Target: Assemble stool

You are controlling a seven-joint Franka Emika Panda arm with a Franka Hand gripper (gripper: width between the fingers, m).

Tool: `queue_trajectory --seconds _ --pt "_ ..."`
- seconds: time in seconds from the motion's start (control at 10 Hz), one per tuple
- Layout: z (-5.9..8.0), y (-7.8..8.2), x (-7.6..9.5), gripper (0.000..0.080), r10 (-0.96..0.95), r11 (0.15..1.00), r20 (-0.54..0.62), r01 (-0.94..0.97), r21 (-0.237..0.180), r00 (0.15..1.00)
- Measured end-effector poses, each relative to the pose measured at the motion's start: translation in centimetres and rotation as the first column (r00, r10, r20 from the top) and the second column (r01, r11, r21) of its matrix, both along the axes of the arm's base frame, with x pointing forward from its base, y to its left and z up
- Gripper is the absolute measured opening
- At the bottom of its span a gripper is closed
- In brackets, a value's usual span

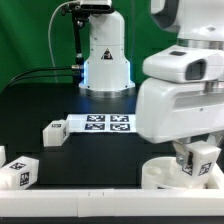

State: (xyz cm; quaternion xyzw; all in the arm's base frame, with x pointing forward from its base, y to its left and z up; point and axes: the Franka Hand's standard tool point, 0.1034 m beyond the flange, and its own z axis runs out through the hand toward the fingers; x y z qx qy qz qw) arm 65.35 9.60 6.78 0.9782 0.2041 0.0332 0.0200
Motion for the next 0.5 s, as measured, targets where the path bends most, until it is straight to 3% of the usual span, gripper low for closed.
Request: queue_trajectory --seconds 0.5 --pt "-0.01 -0.14 0.06 0.0335 -0.36 0.933 0.006 0.359 0.032 0.933"
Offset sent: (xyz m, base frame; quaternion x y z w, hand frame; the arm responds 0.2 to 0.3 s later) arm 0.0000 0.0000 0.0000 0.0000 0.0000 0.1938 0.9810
